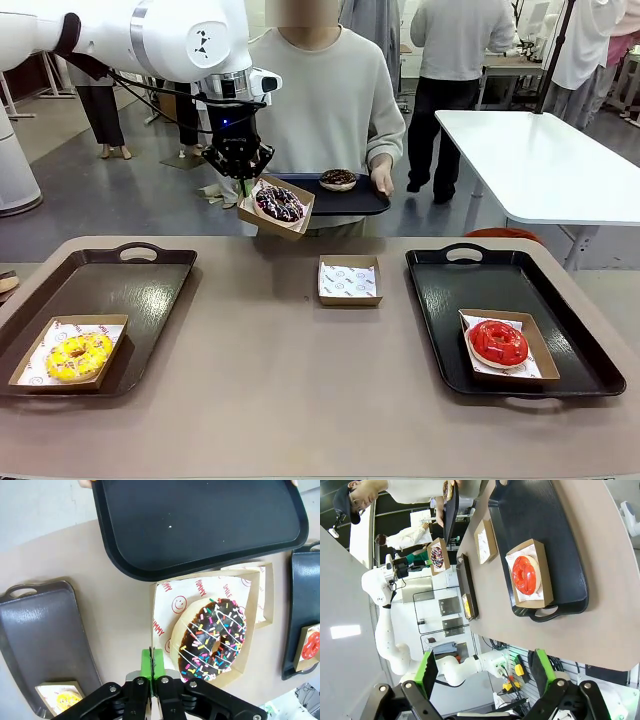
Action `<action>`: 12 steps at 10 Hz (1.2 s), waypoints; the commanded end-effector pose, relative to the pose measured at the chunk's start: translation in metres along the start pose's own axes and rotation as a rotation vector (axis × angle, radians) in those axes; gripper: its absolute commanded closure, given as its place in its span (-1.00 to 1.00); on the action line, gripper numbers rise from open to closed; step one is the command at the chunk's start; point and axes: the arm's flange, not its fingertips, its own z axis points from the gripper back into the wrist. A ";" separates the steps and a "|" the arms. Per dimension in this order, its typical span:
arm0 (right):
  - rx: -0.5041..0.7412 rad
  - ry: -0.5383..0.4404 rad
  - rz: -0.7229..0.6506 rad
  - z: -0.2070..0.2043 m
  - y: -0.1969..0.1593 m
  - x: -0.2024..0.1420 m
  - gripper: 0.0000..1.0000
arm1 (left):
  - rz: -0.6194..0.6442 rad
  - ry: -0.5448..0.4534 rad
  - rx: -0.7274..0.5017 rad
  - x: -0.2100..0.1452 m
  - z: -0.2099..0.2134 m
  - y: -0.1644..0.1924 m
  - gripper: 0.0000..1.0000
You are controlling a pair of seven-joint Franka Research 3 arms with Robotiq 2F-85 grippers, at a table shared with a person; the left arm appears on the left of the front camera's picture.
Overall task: Individually package the donuts and arrange them on the tray.
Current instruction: Place the picked Paper togo box on the Handle tray while simultaneously picking up another Paper togo box from the table with the other hand.
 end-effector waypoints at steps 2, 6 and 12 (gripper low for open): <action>0.001 -0.001 -0.006 0.002 0.001 0.002 -1.00 | -0.002 -0.005 0.001 -0.005 0.002 0.002 1.00; 0.001 -0.001 -0.006 0.002 0.001 0.002 -1.00 | -0.002 -0.005 0.001 -0.005 0.002 0.002 1.00; -0.285 0.040 0.157 -0.095 0.119 0.012 -1.00 | 0.022 0.030 -0.085 -0.042 0.033 0.084 0.98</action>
